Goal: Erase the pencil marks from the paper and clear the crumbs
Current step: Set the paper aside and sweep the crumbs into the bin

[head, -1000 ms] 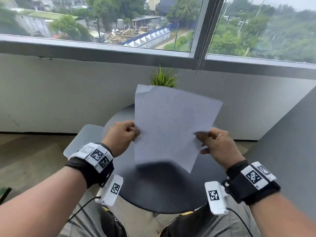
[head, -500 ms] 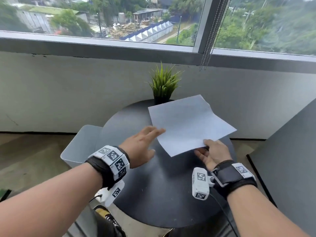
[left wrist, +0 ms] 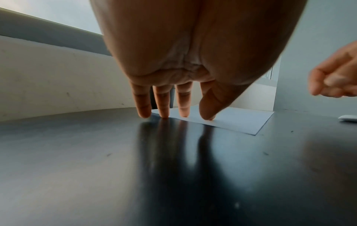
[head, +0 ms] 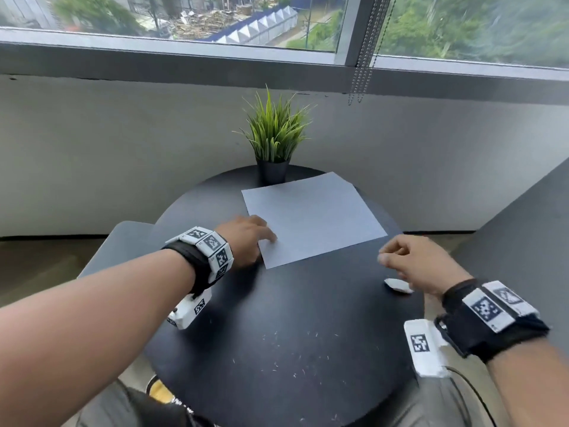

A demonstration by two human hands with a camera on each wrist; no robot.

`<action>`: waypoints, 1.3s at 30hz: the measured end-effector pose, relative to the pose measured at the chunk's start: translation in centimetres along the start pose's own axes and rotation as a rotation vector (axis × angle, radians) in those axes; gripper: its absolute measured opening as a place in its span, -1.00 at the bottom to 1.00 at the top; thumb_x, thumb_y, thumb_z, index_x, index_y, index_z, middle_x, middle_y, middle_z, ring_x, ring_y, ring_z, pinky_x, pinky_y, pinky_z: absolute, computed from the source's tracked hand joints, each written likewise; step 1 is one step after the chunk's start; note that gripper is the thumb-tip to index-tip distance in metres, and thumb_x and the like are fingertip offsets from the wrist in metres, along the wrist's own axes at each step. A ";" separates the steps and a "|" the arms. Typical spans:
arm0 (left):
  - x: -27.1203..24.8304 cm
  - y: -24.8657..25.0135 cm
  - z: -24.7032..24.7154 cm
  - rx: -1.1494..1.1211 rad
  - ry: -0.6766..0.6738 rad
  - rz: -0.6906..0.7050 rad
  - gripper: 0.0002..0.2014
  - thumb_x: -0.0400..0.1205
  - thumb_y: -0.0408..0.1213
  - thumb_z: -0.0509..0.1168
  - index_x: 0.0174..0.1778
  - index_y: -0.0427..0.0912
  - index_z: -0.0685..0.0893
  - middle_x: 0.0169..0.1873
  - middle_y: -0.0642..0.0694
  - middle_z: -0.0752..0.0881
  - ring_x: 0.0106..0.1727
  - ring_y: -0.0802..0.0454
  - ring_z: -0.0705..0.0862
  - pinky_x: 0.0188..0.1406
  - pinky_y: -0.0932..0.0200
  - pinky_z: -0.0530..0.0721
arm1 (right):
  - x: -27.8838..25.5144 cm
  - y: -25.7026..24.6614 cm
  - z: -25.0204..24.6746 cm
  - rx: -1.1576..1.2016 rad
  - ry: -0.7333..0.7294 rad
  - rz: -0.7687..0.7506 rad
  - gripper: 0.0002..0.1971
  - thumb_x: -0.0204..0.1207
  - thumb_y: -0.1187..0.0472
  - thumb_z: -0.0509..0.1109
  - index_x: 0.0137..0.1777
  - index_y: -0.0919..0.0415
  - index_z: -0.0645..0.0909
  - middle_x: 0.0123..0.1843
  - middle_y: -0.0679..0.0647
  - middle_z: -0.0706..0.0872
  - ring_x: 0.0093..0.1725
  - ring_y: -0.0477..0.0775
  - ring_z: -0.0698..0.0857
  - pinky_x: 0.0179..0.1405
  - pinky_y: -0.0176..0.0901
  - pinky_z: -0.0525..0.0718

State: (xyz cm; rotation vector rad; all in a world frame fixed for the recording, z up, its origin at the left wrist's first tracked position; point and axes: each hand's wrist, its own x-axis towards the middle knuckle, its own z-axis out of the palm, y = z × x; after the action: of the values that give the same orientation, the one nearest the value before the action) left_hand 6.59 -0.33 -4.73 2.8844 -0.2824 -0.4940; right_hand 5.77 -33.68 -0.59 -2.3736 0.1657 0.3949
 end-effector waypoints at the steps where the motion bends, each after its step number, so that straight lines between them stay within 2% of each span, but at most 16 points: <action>1: 0.2 -0.1 -0.1 0.020 0.001 0.002 -0.44 0.60 -0.33 0.09 0.41 0.37 0.56 0.59 0.17 0.40 0.54 -0.08 0.41 0.53 -0.09 0.46 | -0.1 0.9 -0.7 -0.218 -0.027 -0.035 -0.90 0.39 0.04 0.53 -0.14 -0.06 0.69 -0.17 -0.04 0.67 -0.20 -0.01 0.66 -0.24 -0.12 0.65; 3: 0.4 -0.4 -0.2 0.043 0.013 -0.002 -0.43 0.57 -0.30 0.08 0.39 0.42 0.54 0.58 0.21 0.41 0.52 -0.08 0.42 0.51 -0.12 0.47 | -0.3 2.6 -0.6 -0.513 -0.173 -0.063 -0.77 0.36 -0.01 0.52 0.01 -0.19 0.62 -0.01 -0.10 0.54 0.00 -0.03 0.65 0.08 -0.07 0.63; 4: 0.5 -0.4 -0.2 0.042 0.015 -0.006 -0.44 0.57 -0.29 0.09 0.39 0.41 0.53 0.57 0.22 0.41 0.52 -0.08 0.41 0.51 -0.14 0.47 | -0.5 3.2 -0.2 -0.590 -0.214 -0.079 -0.73 0.39 -0.01 0.49 0.06 -0.22 0.56 0.01 -0.11 0.49 0.04 -0.02 0.62 0.14 -0.04 0.62; 6: 0.6 -0.3 -0.3 0.036 0.012 -0.015 -0.44 0.58 -0.28 0.10 0.42 0.38 0.51 0.57 0.22 0.40 0.56 -0.07 0.39 0.53 -0.13 0.44 | -0.4 3.7 0.4 -0.664 -0.198 -0.152 -0.79 0.44 0.04 0.41 0.03 -0.18 0.50 -0.02 -0.12 0.48 0.02 0.00 0.60 0.12 -0.04 0.61; 9: 0.5 -0.2 -0.5 0.039 -0.001 -0.007 -0.45 0.61 -0.28 0.12 0.49 0.32 0.49 0.59 0.20 0.39 0.61 -0.04 0.35 0.57 -0.07 0.39 | 1.3 2.4 0.6 -0.639 -0.175 -0.220 -0.89 0.44 0.06 0.39 -0.10 -0.10 0.51 -0.13 -0.16 0.58 -0.07 -0.01 0.61 -0.02 -0.11 0.58; 12: 0.3 -0.1 -0.4 0.035 -0.001 -0.004 -0.46 0.63 -0.27 0.13 0.52 0.29 0.47 0.62 0.16 0.35 0.63 -0.05 0.32 0.58 -0.08 0.37 | 4.2 -0.5 1.2 -0.553 -0.117 -0.296 -0.87 0.46 0.07 0.44 -0.02 -0.02 0.60 -0.15 -0.17 0.65 -0.07 0.01 0.64 -0.02 -0.15 0.55; 16: 0.1 0.2 0.4 0.052 0.019 0.005 -0.49 0.66 -0.16 0.16 0.54 0.31 0.44 0.64 0.07 0.29 0.66 -0.07 0.28 0.60 -0.14 0.34 | 9.0 -4.9 3.3 -0.565 -0.027 -0.391 -0.85 0.49 0.08 0.41 0.05 -0.01 0.64 0.01 0.00 0.73 0.04 0.10 0.66 0.08 -0.06 0.62; 20: 0.3 1.3 0.9 0.060 0.029 0.081 -0.54 0.67 0.08 0.26 0.52 0.23 0.50 0.62 0.06 0.34 0.65 -0.01 0.30 0.60 -0.11 0.33 | 11.6 -5.4 5.0 -0.669 0.003 -0.320 -0.81 0.52 0.14 0.31 0.11 0.01 0.62 0.15 0.08 0.66 0.13 0.17 0.61 0.06 -0.06 0.59; 24: 1.7 1.9 0.8 0.091 0.052 0.128 -0.55 0.67 0.14 0.26 0.48 0.16 0.49 0.62 0.11 0.37 0.64 0.06 0.28 0.54 -0.18 0.34 | 11.8 -3.7 5.1 -0.671 0.049 -0.282 -0.77 0.57 0.08 0.26 0.18 0.01 0.60 0.17 0.12 0.60 0.17 0.21 0.58 0.11 -0.01 0.56; 27: 3.0 2.2 0.5 0.117 -0.012 0.107 -0.54 0.71 0.06 0.20 0.55 0.14 0.39 0.71 0.12 0.22 0.68 0.03 0.20 0.58 -0.31 0.27 | 12.2 -3.0 4.5 -0.636 0.063 -0.265 -0.70 0.62 0.00 0.26 0.29 0.02 0.58 0.24 0.15 0.61 0.24 0.24 0.57 0.24 0.02 0.54; 29: 3.7 2.4 0.2 0.111 -0.032 0.080 -0.54 0.73 0.00 0.17 0.58 0.13 0.35 0.73 0.09 0.16 0.70 0.01 0.16 0.61 -0.34 0.23 | 12.0 -3.2 4.2 -0.584 0.051 -0.267 -0.65 0.62 -0.01 0.29 0.36 0.04 0.55 0.29 0.17 0.58 0.28 0.23 0.56 0.26 -0.02 0.50; 32: 3.7 2.5 -0.4 0.101 -0.020 0.058 -0.51 0.75 -0.05 0.13 0.64 0.09 0.32 0.70 -0.02 0.21 0.69 -0.03 0.19 0.60 -0.28 0.28 | 9.9 -4.6 4.4 -0.529 0.059 -0.364 -0.68 0.62 0.14 0.26 0.34 0.08 0.60 0.28 0.14 0.60 0.29 0.21 0.57 0.28 -0.08 0.47; 34: 2.7 2.2 -0.4 0.075 0.008 0.031 -0.47 0.77 -0.04 0.12 0.68 0.03 0.26 0.72 -0.07 0.17 0.71 -0.06 0.17 0.63 -0.23 0.28 | 7.1 -5.0 5.5 -0.566 -0.032 -0.483 -0.69 0.61 0.12 0.23 0.30 0.08 0.63 0.27 0.12 0.63 0.32 0.21 0.56 0.38 -0.04 0.45; 36: 0.8 1.6 0.0 0.053 0.019 -0.015 -0.39 0.77 0.05 0.13 0.72 -0.02 0.18 0.76 -0.13 0.08 0.74 -0.08 0.12 0.64 -0.21 0.28 | 3.3 -4.7 7.2 -0.707 -0.212 -0.549 -0.59 0.57 -0.08 0.22 0.33 0.07 0.54 0.38 0.10 0.50 0.43 0.23 0.45 0.43 0.14 0.43; 39: -3.3 1.2 1.3 0.085 -0.045 -0.066 -0.25 0.74 0.25 0.08 0.76 -0.09 0.08 0.77 -0.15 -0.03 0.77 -0.12 0.00 0.68 -0.25 0.20 | -2.4 -3.7 9.4 -0.899 -0.384 -0.572 -0.17 0.52 -0.40 0.12 0.65 0.11 0.12 0.70 0.06 0.00 0.66 0.21 0.02 0.56 0.31 0.25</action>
State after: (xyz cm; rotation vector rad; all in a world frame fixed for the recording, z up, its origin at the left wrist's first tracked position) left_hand 2.87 -0.99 -4.63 2.9761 -0.2200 -0.5723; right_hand 2.15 -24.61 -4.00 -2.9527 -1.0459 0.7314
